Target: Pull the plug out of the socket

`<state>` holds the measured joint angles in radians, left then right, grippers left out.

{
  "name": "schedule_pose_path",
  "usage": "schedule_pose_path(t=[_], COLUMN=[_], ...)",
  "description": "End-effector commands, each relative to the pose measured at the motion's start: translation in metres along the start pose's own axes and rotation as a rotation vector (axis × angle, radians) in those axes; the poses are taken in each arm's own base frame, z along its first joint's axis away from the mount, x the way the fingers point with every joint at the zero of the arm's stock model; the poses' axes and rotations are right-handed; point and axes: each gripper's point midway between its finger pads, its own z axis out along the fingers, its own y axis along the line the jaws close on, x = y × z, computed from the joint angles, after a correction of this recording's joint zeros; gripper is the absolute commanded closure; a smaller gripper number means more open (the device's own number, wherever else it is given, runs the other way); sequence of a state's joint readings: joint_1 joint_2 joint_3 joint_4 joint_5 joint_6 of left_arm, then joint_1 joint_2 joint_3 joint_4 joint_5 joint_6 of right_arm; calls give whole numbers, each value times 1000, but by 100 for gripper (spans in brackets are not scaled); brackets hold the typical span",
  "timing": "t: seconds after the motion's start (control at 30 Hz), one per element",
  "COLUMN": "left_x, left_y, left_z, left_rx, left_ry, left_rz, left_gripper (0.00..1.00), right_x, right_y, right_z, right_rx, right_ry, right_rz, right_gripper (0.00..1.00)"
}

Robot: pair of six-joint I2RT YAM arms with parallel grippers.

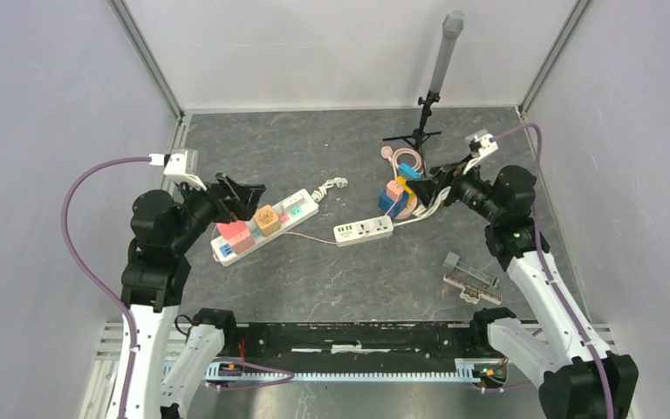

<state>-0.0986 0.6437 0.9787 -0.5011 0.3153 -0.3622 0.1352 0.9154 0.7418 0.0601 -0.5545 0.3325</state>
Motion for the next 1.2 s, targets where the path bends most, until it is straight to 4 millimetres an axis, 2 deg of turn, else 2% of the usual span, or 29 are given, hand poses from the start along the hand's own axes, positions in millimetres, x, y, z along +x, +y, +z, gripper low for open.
schedule_pose_path(t=[0.0,0.17,0.27,0.37,0.47,0.53,0.67,0.77,0.83,0.97,1.03,1.17], left_x=[-2,0,-5,-6,4,14,31,44,52,67,73,78], left_y=[-9,-20,-16,-19,-39,-45,-35,-29,-27,-25,-24,-21], left_z=[-1,1,0,-2,-3,-1,13,24,30,37,38,39], left_rx=[45,116,85,111,254,306,277,262,261,262,256,244], left_ry=[-22,-36,-80,-111,-67,-23,50,112,154,210,225,234], left_rz=[-42,-80,-104,-101,-33,-35,-80,-140,-181,-233,-248,-259], left_gripper=[0,0,0,0,0,0,0,0,0,0,0,0], right_x=[-6,22,32,34,47,55,78,88,93,93,88,83], right_y=[37,25,1,-34,-67,-80,-94,-106,-103,-67,-55,-42], right_z=[5,17,17,8,-6,-11,-13,-13,-3,29,38,49], right_rx=[-143,-74,52,253,455,533,607,664,620,335,245,137], right_ry=[-59,21,61,66,107,138,225,250,268,260,221,190], right_rz=[-94,-69,-77,-87,-60,-39,-8,7,16,-8,-42,-118], right_gripper=[11,11,11,11,10,11,15,16,17,22,26,42])
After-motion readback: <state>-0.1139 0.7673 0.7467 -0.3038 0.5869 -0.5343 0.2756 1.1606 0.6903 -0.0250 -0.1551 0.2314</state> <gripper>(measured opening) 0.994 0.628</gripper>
